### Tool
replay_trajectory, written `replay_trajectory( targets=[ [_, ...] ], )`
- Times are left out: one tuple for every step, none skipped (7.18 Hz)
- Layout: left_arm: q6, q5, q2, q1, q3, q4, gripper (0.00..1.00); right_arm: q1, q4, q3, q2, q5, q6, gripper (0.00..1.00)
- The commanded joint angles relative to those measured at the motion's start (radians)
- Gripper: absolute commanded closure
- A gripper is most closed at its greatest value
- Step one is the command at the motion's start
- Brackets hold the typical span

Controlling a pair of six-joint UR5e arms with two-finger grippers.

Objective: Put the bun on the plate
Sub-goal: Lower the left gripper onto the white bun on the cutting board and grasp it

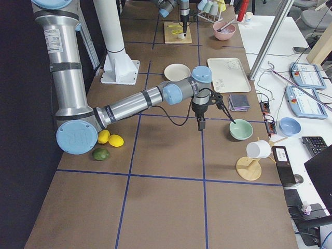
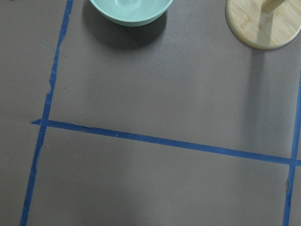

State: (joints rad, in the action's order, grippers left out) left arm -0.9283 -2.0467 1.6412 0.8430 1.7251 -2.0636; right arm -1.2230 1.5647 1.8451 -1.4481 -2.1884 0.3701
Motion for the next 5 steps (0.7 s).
replay_trajectory(
  targets=[
    [-0.006,-0.001,-0.02,-0.019,0.008,-0.012,0.01,-0.004,0.0,0.002,-0.003,-0.002,0.0,0.0],
    [-0.006,0.0,-0.021,-0.027,0.008,-0.01,0.01,-0.004,0.0,0.002,-0.003,-0.002,0.001,0.0],
    [-0.006,-0.001,-0.021,-0.033,0.008,-0.01,0.01,-0.004,0.0,0.0,-0.005,-0.002,0.0,0.0],
    [-0.006,0.0,-0.021,-0.038,0.008,-0.01,0.01,-0.004,0.0,0.003,-0.005,-0.002,0.001,0.0],
    [-0.004,0.0,-0.023,-0.041,0.007,-0.01,0.01,-0.004,-0.002,0.006,-0.003,-0.002,0.001,0.0]
  ],
)
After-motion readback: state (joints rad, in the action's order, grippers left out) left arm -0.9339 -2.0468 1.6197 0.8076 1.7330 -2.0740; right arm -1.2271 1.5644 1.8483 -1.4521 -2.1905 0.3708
